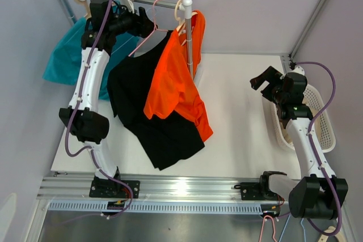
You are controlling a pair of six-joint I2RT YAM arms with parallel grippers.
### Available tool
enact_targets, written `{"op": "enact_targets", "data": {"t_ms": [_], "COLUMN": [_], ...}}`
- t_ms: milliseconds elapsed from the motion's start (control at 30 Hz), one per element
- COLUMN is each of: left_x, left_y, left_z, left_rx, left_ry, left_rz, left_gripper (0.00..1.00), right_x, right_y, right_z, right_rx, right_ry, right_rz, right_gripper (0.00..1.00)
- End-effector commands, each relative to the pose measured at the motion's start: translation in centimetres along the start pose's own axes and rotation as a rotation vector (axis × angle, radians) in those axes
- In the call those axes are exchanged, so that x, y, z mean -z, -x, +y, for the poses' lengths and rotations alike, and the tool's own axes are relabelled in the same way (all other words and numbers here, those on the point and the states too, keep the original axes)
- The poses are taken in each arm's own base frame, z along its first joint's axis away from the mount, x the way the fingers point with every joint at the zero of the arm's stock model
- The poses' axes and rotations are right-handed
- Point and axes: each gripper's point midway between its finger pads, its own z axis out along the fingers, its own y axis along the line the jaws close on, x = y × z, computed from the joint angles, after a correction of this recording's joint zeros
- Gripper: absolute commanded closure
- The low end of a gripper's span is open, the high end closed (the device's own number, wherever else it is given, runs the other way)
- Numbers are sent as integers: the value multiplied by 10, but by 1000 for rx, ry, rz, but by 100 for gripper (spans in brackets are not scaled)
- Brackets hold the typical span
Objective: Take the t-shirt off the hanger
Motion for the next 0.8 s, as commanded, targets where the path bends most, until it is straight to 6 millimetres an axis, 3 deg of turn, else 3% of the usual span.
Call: {"op": "enact_targets", "data": {"t_ms": [0,33,133,467,600,767], "left_x": [25,33,41,68,87,89], "left_y": [37,47,47,56,69,69], "left_z": [-7,-10,-8,-30,-40,-53], "left_rx": [-99,-122,-127,-89,-112,-103], "left_ry": [65,81,99,83,102,43], "left_rz": [-88,-114,-108,-111,-154,-149], "left_gripper": [29,29,28,28,26,25], "right_x": [-1,-1,-1,1,1,1], "right_y": [11,11,12,12,12,12], "right_z": [10,10,11,12,14,15], "right_rx": [27,27,27,28,27,28], "right_ry": [35,33,34,40,48,51], "right_rz": [-35,-36,-37,-35,-34,-33], "right_gripper": [1,0,0,1,1,1]}}
